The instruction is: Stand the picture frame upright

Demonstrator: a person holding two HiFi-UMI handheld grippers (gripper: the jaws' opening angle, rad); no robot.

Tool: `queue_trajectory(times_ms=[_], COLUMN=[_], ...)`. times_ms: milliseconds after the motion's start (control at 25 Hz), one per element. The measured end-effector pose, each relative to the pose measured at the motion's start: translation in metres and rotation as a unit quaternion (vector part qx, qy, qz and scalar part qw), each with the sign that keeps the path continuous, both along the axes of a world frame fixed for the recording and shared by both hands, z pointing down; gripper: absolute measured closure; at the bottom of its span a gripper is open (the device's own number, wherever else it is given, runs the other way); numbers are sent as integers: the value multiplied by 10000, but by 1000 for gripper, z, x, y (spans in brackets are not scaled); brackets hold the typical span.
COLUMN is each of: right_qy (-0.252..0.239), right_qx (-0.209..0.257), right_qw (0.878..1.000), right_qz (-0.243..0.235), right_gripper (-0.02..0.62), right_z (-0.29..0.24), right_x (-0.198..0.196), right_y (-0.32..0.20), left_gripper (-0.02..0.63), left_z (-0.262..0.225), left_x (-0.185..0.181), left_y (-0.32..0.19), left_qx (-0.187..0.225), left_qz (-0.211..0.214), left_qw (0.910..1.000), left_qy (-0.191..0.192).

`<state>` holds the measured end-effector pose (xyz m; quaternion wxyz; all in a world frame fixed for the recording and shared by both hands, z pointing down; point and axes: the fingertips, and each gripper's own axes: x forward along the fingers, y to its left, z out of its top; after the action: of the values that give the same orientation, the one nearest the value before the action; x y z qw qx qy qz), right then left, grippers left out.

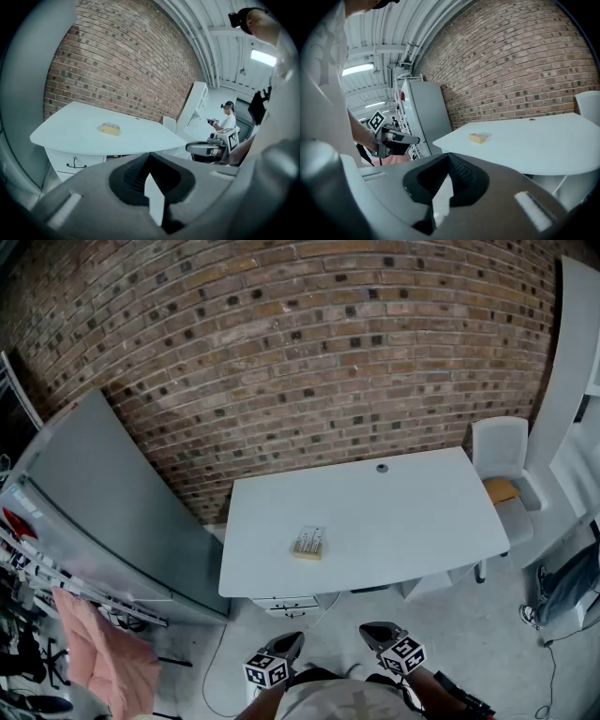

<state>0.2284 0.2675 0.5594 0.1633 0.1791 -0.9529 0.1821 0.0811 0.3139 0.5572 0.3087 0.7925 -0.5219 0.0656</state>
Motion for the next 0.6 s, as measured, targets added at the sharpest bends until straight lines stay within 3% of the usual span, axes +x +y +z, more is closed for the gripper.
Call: queue_trajectory(times_ms=[360,600], right_qy=[-40,-59], right_qx=[130,169], right_qw=[9999,9997], right_qz=[-69,180], right_gripper=[589,589], right_z=[-4,-6], right_x=[-34,-53], right_y=[-6,-13], left_gripper=[604,604], left_z=[4,4], left_x=[-31,-49], left_y=[-1,-3], left_qx=[20,55], left_qz=[-96,53], left_qw=[9999,10000], left_qy=[30,36])
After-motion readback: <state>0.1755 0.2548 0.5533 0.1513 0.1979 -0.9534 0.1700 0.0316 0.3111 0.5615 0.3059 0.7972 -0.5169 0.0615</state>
